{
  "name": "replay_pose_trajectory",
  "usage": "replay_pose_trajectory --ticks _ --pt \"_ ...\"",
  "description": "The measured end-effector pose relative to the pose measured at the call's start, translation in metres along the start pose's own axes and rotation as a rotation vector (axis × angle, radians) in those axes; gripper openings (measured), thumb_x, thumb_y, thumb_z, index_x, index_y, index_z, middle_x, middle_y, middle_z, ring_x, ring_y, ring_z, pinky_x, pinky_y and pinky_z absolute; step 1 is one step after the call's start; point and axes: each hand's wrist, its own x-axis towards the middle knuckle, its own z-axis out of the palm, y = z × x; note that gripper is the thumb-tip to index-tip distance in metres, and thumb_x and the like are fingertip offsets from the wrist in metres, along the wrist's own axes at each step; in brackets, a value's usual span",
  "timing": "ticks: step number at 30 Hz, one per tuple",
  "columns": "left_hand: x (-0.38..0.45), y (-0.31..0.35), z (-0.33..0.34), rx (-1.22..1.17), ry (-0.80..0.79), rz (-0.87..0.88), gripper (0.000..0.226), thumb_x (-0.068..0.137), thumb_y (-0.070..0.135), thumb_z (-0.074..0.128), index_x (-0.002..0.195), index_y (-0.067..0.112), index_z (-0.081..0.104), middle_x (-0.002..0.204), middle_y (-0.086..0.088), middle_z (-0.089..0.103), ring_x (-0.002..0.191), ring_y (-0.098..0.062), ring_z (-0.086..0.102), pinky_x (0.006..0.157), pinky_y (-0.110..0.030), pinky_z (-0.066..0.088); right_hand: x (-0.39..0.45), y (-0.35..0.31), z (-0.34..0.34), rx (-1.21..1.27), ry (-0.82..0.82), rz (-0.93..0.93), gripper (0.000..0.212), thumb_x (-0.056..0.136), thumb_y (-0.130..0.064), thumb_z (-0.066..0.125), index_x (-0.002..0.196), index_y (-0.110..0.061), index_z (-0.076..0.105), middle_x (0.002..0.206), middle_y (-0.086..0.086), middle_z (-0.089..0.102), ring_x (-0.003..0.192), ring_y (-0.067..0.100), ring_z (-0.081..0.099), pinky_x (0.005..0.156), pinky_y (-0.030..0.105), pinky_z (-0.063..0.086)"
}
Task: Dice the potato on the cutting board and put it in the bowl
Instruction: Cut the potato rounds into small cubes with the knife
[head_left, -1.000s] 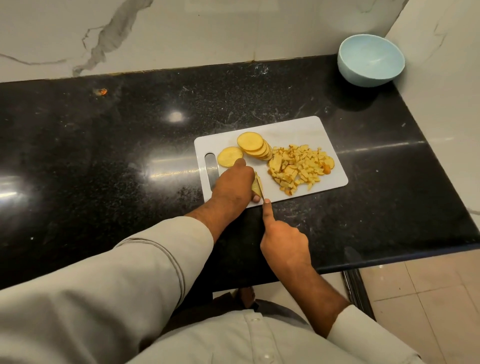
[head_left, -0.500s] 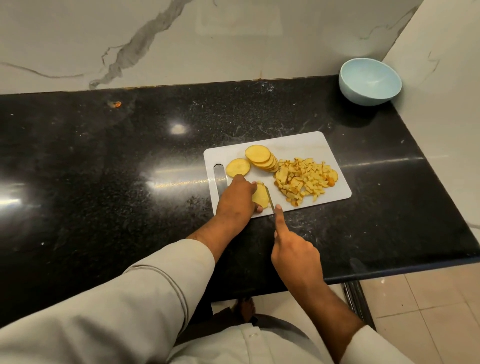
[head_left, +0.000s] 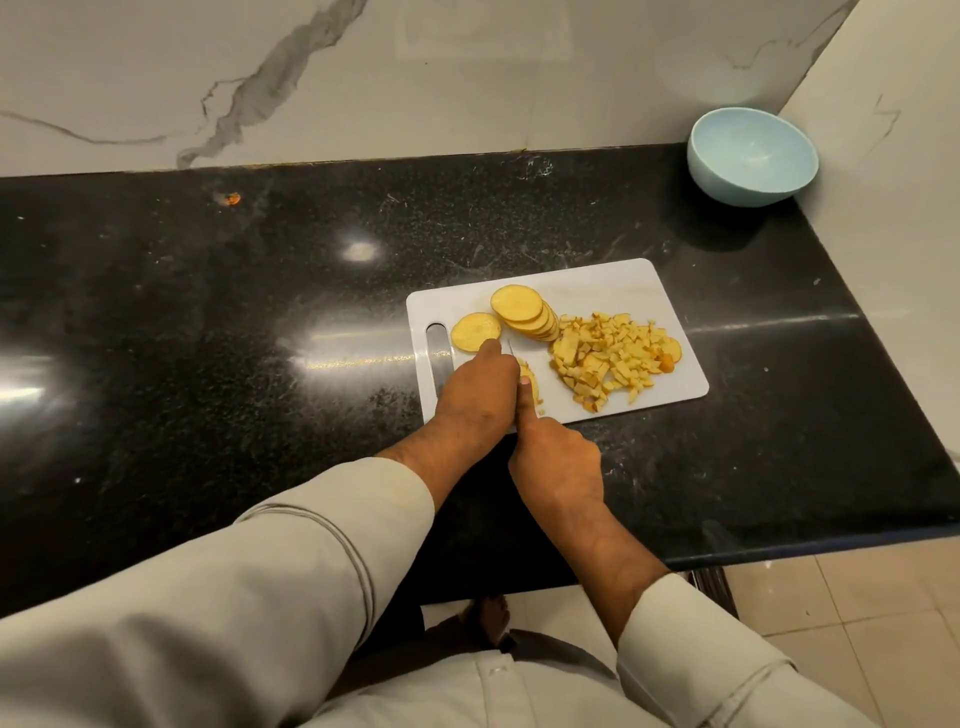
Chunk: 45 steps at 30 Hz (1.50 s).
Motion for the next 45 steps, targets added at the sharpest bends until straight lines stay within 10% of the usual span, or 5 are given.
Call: replay_pose_trajectory --ticks 18,23,29,32,45 --pt "-0.001 -0.007 0.005 -0.126 -0.034 -0.081 0.037 0.081 0.023 0.076 0.102 0.002 0.055 0.109 -0.012 0.056 0.099 -0.033 0.059 0.077 -0.035 0.045 -0.091 0.037 0.014 0.001 -0.074 0.012 0.076 0.098 -0.023 0.037 0.148 -0.032 -0.019 0.079 -0.007 0.046 0.063 0.012 0.051 0.056 0.029 0.044" --pt "-0.005 -0.025 0.017 -0.205 -0.017 -0.053 0.058 0.084 0.029 0.073 0.135 0.014 0.052 0.113 0.000 0.047 0.108 -0.018 0.050 0.081 -0.021 0.033 -0.081 0.033 0.006 0.019 0.014 0.020 0.070 0.099 -0.026 0.035 0.151 -0.033 -0.011 0.075 -0.008 0.044 0.061 0.012 0.052 0.053 0.029 0.041" --pt "-0.005 -0.020 0.011 -0.196 0.012 -0.084 0.012 0.085 0.022 0.071 0.090 0.013 0.065 0.099 -0.005 0.055 0.083 -0.015 0.061 0.065 -0.021 0.037 -0.033 0.010 -0.004 -0.005 0.050 -0.006 0.073 0.094 -0.021 0.039 0.152 -0.032 -0.003 0.080 0.001 0.056 0.070 0.025 0.062 0.051 0.032 0.033" --pt "-0.006 -0.017 0.008 -0.136 0.023 -0.086 0.036 0.091 0.019 0.061 0.057 0.016 0.047 0.081 -0.009 0.051 0.080 -0.032 0.061 0.061 -0.032 0.041 -0.018 0.003 -0.004 -0.002 0.026 -0.002 0.074 0.092 -0.019 0.040 0.152 -0.032 -0.001 0.078 0.002 0.050 0.068 0.025 0.059 0.053 0.033 0.032" --pt "-0.005 -0.008 0.004 -0.082 0.029 -0.074 0.017 0.094 0.015 0.054 0.079 0.013 0.045 0.099 -0.014 0.057 0.089 -0.034 0.061 0.074 -0.044 0.053 -0.011 0.005 -0.001 -0.049 -0.082 0.008 0.079 0.090 -0.018 0.040 0.151 -0.033 -0.008 0.064 -0.004 0.029 0.049 0.014 0.028 0.045 0.030 0.020"
